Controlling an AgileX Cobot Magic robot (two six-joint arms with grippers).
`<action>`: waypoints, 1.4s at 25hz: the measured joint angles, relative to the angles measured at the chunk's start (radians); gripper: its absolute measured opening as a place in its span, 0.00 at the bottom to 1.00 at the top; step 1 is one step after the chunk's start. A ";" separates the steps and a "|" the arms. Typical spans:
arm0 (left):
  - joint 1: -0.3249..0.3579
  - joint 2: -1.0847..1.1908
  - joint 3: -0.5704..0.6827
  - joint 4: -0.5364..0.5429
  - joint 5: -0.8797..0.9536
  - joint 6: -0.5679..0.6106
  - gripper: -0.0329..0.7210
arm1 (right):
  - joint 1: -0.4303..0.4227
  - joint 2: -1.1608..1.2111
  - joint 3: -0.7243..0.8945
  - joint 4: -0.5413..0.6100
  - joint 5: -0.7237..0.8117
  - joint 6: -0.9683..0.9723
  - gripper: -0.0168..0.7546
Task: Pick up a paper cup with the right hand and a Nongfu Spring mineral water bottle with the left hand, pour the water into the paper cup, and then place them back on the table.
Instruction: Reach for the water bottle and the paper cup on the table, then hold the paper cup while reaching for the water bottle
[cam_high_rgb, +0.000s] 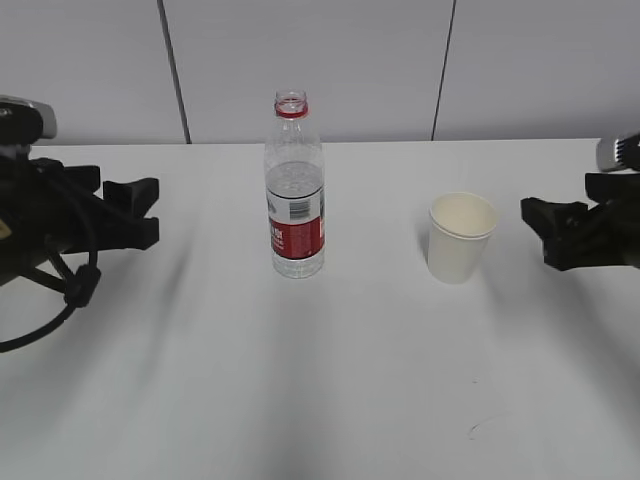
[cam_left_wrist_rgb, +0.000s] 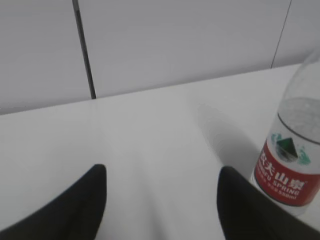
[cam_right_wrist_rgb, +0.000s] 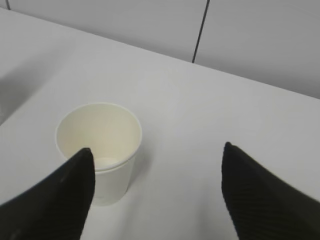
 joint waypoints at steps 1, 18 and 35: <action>0.000 0.012 0.000 0.013 0.000 -0.002 0.62 | 0.000 0.032 0.000 -0.010 -0.027 0.000 0.79; 0.000 0.210 -0.007 0.178 -0.215 -0.054 0.62 | 0.000 0.484 -0.018 -0.056 -0.465 0.000 0.79; 0.000 0.228 -0.007 0.216 -0.239 -0.054 0.62 | 0.000 0.687 -0.181 -0.108 -0.540 -0.011 0.80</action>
